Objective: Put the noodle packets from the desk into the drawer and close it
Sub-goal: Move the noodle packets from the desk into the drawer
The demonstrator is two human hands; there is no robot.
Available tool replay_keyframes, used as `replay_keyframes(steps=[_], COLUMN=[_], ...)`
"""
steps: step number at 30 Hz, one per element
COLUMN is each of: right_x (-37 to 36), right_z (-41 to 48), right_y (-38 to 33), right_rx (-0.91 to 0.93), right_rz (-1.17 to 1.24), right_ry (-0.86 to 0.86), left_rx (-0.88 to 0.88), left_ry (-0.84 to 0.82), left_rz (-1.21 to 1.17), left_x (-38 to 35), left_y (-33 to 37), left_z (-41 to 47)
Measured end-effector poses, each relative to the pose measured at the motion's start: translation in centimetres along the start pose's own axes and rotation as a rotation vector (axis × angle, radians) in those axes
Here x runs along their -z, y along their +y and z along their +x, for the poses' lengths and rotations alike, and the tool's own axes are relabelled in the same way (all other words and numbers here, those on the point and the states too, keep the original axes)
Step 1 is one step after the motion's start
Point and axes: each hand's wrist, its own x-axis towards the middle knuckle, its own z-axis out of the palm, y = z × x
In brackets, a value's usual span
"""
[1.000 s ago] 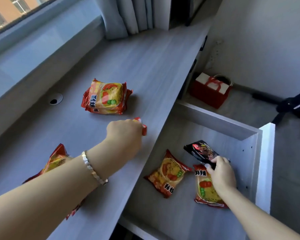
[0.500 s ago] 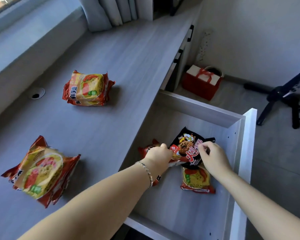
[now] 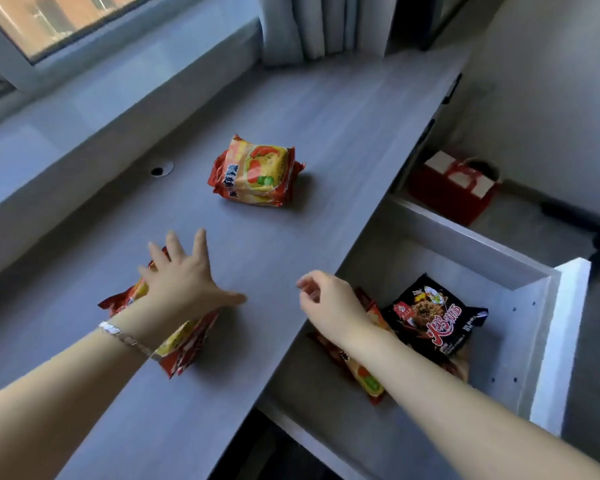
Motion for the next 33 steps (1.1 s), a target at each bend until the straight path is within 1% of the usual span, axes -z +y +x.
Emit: replay_keyframes(steps=[2,4,5,7,9,11,13,16,18,20,21,22,23,25,26,27,28,29,30,31,33], right_x=[-3.5,-6.7,-8.1,-10.3,-11.6,-12.1,-11.2,-8.0,-5.8,-4.4,-4.0,-4.0,-4.0,-4.3,-4.5,-4.6,-4.7,-4.9,-5.1,-5.3,-5.2], right_z=[1.4,2.6,3.1,4.2,5.0,5.8,5.6,4.5,3.6,2.9,2.6,2.2,1.7,0.8,0.5,0.4,0.3,0.3,0.3,0.3,-0.1], right_y=[-2.5,-4.6,-5.3,-6.2,-6.4,-6.0,-5.7,-5.6,-5.1,-4.8,-4.5,-4.3,-4.1,-3.1,-2.1,-1.2,-0.4,0.2,0.8,0.9,1.6], right_rx=[-0.049,-0.145,-0.201,-0.289,-0.352,-0.382,-0.379,-0.325,-0.268,-0.203,-0.206,-0.236,-0.282,-0.393,-0.464,-0.550,-0.640,-0.698,-0.703,-0.677,-0.632], right_rz=[0.004,0.068,0.104,0.192,0.277,0.369,0.388,0.341,0.233,0.090,0.043,0.020,-0.009,-0.091,-0.083,-0.021,0.104,0.260,0.396,0.467,0.509], right_ry=[-0.145,-0.217,-0.228,-0.236,-0.208,-0.216,-0.218,-0.123,-0.076,-0.080,-0.094,-0.109,-0.088,0.084,0.170,0.210,0.200,0.152,0.107,0.087,0.120], left_rx=[0.094,0.114,0.107,0.082,0.057,0.026,-0.009,-0.098,-0.126,-0.129,-0.127,-0.117,-0.106,-0.083,-0.070,-0.069,-0.078,-0.088,-0.093,-0.093,-0.101], left_ry=[-0.115,-0.187,-0.190,-0.145,-0.107,-0.105,-0.127,-0.204,-0.299,-0.370,-0.399,-0.430,-0.463,-0.505,-0.502,-0.496,-0.485,-0.476,-0.471,-0.470,-0.478], left_rz=[-0.071,-0.193,-0.257,-0.345,-0.400,-0.442,-0.486,-0.587,-0.649,-0.730,-0.782,-0.846,-0.915,-1.038,-1.065,-1.063,-1.047,-1.031,-1.020,-1.015,-1.007], left_x=[-0.5,-1.3,-1.8,-2.4,-2.6,-2.5,-2.2,-1.8,-1.6,-1.2,-1.1,-1.0,-0.9,-1.0,-1.1,-1.4,-1.7,-1.8,-1.9,-1.9,-1.9], left_y=[-3.6,-6.1,-6.8,-7.7,-7.8,-8.0,-7.9,-6.6,-4.8,-2.9,-1.9,-1.2,-0.5,0.7,1.2,1.6,1.9,2.1,2.4,2.4,2.8], left_z=[0.4,0.4,0.3,0.3,0.1,0.1,0.2,0.4,0.3,0.4,0.3,0.3,0.3,-0.1,-0.2,-0.3,-0.5,-0.7,-0.9,-1.0,-1.3])
